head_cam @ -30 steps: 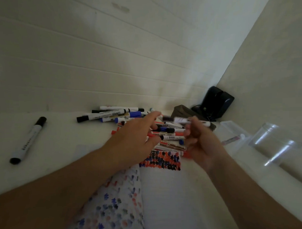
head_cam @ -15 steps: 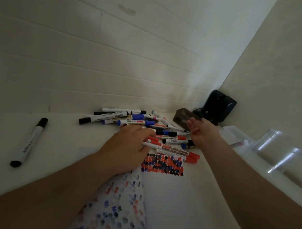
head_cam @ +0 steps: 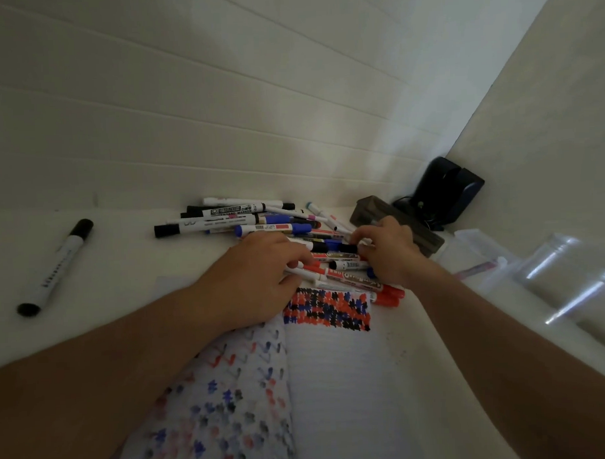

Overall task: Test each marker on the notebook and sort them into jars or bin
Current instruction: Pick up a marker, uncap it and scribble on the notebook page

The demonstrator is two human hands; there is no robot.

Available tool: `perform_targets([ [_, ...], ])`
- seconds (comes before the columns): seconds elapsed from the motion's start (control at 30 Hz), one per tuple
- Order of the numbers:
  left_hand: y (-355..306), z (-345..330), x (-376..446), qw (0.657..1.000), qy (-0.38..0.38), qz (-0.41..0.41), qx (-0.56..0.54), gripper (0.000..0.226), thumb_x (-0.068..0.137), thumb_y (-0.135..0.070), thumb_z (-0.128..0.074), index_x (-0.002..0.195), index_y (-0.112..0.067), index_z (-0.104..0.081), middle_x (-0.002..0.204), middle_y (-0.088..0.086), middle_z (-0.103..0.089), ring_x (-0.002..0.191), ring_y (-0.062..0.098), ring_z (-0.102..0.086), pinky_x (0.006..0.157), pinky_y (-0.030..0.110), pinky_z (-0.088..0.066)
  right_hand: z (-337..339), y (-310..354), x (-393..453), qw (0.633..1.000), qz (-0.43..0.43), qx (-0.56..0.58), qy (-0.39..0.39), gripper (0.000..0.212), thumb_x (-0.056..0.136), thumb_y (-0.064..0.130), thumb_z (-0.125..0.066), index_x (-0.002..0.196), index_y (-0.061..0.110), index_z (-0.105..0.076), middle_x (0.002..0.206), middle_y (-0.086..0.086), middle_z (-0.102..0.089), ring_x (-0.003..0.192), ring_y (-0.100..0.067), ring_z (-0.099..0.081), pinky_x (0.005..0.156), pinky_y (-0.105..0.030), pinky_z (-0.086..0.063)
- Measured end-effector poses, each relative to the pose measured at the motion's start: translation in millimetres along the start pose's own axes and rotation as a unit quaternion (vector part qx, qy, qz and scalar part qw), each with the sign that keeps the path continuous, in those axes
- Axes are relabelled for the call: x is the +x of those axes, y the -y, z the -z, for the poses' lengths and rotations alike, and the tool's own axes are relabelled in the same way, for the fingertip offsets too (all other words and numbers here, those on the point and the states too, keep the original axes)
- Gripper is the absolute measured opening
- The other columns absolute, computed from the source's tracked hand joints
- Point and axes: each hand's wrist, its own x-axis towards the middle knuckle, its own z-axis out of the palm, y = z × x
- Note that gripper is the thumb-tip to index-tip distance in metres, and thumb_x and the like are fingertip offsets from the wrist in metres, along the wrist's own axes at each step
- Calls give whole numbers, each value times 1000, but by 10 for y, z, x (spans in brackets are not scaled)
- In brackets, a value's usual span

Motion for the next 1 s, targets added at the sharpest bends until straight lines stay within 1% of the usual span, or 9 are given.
perform_targets([
  [0.2, 7, -4, -10, 1000, -15, 1, -5, 29, 97, -32, -64, 125, -38, -66, 103, -22, -54, 99, 0, -48, 87, 22, -40, 57, 31, -167, 980, 107, 24, -164, 23, 104, 16, -56, 103, 39, -58, 114, 15, -54, 120, -17, -42, 98, -44, -38],
  [0.27, 10, -5, 1, 1000, -11, 6, -7, 28, 98, -34, -62, 125, -40, -65, 100, -25, -51, 95, -3, -48, 83, 20, -38, 48, 7, -192, 980, 129, -18, -153, 26, 102, 16, -59, 113, 40, -61, 122, 14, -57, 122, -17, -43, 100, -45, -40],
  [0.33, 19, -8, 14, 1000, -10, 13, -13, 27, 97, -34, -63, 123, -42, -65, 98, -26, -52, 95, -5, -48, 83, 21, -42, 27, -79, -150, 984, 102, 3, -143, 23, 103, 26, -58, 122, 38, -62, 127, 11, -57, 120, -18, -46, 100, -46, -44],
  [0.43, 30, -17, 17, 1000, -11, 18, -10, 29, 96, -31, -66, 124, -41, -66, 95, -28, -51, 93, -8, -48, 79, 17, -38, -30, -126, -35, 990, 66, 47, -111, 28, 102, 31, -60, 130, 30, -63, 122, 6, -57, 105, -14, -55, 85, -30, -47],
  [0.53, 29, -27, 26, 1000, -5, 14, -6, 31, 96, -30, -67, 126, -38, -67, 96, -25, -54, 93, -3, -51, 80, 18, -39, -75, -61, 54, 994, 33, 81, -60, 29, 102, 34, -61, 130, 28, -65, 114, 6, -60, 87, -9, -58, 70, -25, -49],
  [0.67, 35, -28, 16, 1000, -1, 14, -8, 32, 95, -30, -68, 126, -38, -67, 99, -21, -58, 94, -2, -52, 81, 20, -40, -72, 81, 184, 998, 4, 57, -21, 24, 101, 31, -65, 124, 27, -67, 110, 3, -66, 84, -14, -63, 65, -29, -53],
  [0.73, 36, -17, 14, 1000, 2, 15, -7, 31, 96, -30, -67, 126, -38, -67, 99, -22, -57, 94, -2, -51, 80, 20, -40, -50, 124, 215, 998, 6, 44, -42, 21, 102, 27, -63, 123, 27, -67, 111, 1, -64, 85, -15, -61, 69, -30, -52],
  [0.87, 44, -11, -2, 1000, -5, 18, -14, 34, 96, -31, -66, 129, -40, -62, 103, -23, -54, 97, -2, -50, 85, 25, -44, 39, 107, -28, 981, 87, 65, -161, 15, 106, 26, -54, 119, 27, -61, 111, 5, -57, 96, -15, -56, 81, -32, -46],
  [1.0, -22, 38, -17, 995, -55, 53, -69, 59, 92, -52, -65, 143, -40, -37, 129, -13, -45, 113, 7, -50, 96, 34, -50, 127, 87, -625, 958, 273, 53, -68, 26, 105, 31, -54, 128, 34, -65, 111, 9, -70, 92, -7, -64, 76, -32, -55],
])
